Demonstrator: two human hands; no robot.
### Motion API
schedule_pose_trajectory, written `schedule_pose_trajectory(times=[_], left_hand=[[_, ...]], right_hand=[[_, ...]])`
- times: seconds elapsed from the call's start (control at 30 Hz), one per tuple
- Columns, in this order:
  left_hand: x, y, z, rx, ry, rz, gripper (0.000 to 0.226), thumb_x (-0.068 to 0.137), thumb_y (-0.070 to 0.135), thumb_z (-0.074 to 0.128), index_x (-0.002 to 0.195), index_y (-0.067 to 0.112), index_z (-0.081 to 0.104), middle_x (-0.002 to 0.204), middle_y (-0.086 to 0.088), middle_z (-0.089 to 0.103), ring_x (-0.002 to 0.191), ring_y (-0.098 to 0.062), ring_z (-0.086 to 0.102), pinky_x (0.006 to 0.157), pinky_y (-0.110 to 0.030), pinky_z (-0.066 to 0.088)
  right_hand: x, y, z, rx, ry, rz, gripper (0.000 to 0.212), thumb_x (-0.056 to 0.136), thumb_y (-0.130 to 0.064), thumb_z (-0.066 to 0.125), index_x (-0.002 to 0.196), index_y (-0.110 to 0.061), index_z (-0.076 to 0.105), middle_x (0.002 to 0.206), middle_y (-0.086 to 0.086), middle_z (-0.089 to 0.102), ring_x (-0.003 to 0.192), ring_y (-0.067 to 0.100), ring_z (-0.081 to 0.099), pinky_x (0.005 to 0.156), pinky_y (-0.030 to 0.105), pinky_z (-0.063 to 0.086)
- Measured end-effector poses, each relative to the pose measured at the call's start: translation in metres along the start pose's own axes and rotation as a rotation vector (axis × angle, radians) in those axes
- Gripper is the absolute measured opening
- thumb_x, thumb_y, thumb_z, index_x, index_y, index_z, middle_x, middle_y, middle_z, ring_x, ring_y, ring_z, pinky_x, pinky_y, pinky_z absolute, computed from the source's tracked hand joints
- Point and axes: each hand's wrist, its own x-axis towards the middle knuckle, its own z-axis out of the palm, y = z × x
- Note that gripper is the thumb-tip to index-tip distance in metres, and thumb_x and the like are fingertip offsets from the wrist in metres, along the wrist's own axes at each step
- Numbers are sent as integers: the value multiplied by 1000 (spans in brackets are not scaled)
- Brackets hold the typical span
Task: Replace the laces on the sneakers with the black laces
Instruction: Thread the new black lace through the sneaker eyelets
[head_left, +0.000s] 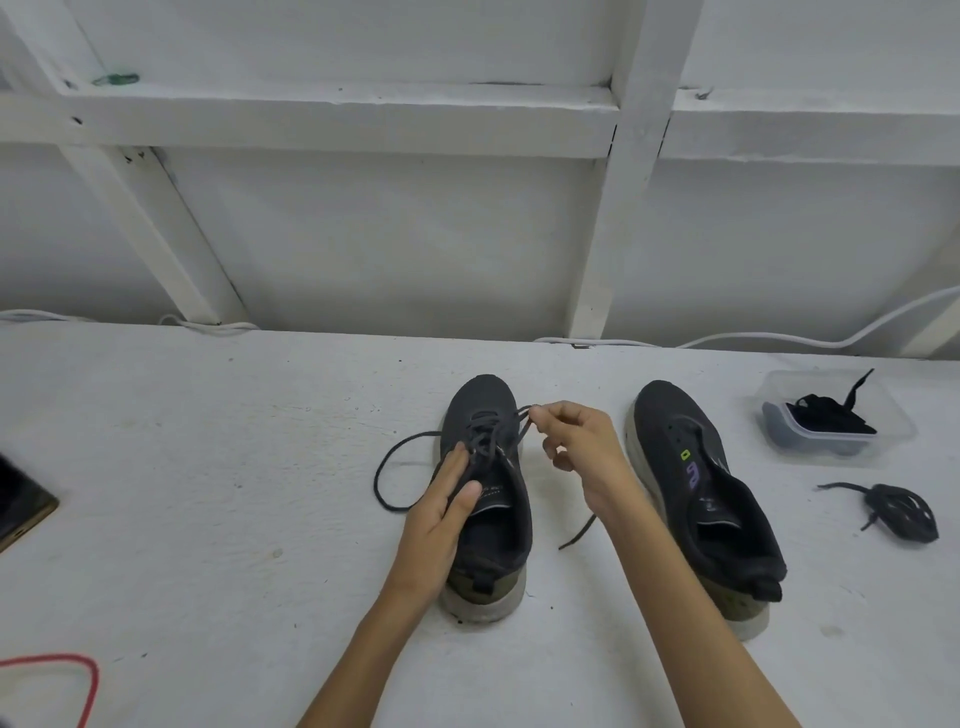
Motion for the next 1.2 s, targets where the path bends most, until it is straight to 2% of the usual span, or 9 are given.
schedule_pose_trajectory(times=[0.1,0.17,0.37,0.53,0.77,0.93,1.03,1.13,1.2], left_hand=[[1,-1,0,-6,-1,18,49,98,25,51,146,25,39,146,21,41,133,14,34,109,-9,29],[1,-1,0,-7,-3,23,49,98,24,50,146,24,39,145,22,41,131,16,35,105,-5,29],[0,-2,1,-5,15,8,47,98,26,51,144,28,39,142,25,42,129,13,37,104,-5,31],[2,-2,1,1,12,23,50,98,25,51,146,24,40,144,23,42,134,11,35,105,-4,30],[0,-3,1,-14,12,5,49,98,26,51,146,26,40,145,24,41,130,16,34,105,-4,30],[0,-2,1,3,16,13,49,98,25,51,146,24,40,146,21,41,130,15,35,103,-3,30],[-1,-1,1,0,14,8,48,98,27,51,146,28,40,145,22,42,131,14,35,105,-4,30],[-2,0,1,-6,12,-1,47,98,30,50,143,34,40,146,21,42,134,7,36,111,-15,32],[-1,0,1,-11,11,-6,45,98,30,50,141,38,39,145,20,44,135,6,37,112,-17,33]], right_hand=[[-7,5,3,-110,-165,92,29,87,-32,72,87,-3,71,71,-1,62,53,10,47,50,21,34],[-13,7,7,-203,-246,84,24,81,-26,78,85,-3,72,64,-2,60,52,8,46,49,17,34],[7,-4,-8,170,76,-4,12,85,-20,74,79,-10,71,74,-1,61,55,9,43,54,24,33],[-12,9,4,-198,-243,61,9,80,-20,79,82,-12,76,69,0,63,54,7,46,50,19,34],[4,11,1,251,101,-13,10,86,-18,73,86,-8,72,72,-1,58,54,11,40,51,22,32],[-14,18,12,-57,-196,32,14,82,-19,76,80,-6,72,67,-1,64,52,8,46,49,18,34],[-8,10,7,-65,-47,-86,17,80,-11,77,73,1,67,54,-3,57,47,8,42,47,17,33],[4,6,-4,227,181,-85,19,88,-18,71,75,-7,63,65,-1,53,51,9,39,50,22,29],[7,9,-4,312,183,-27,20,92,-26,67,82,-9,62,75,-1,55,51,8,40,50,22,29]])
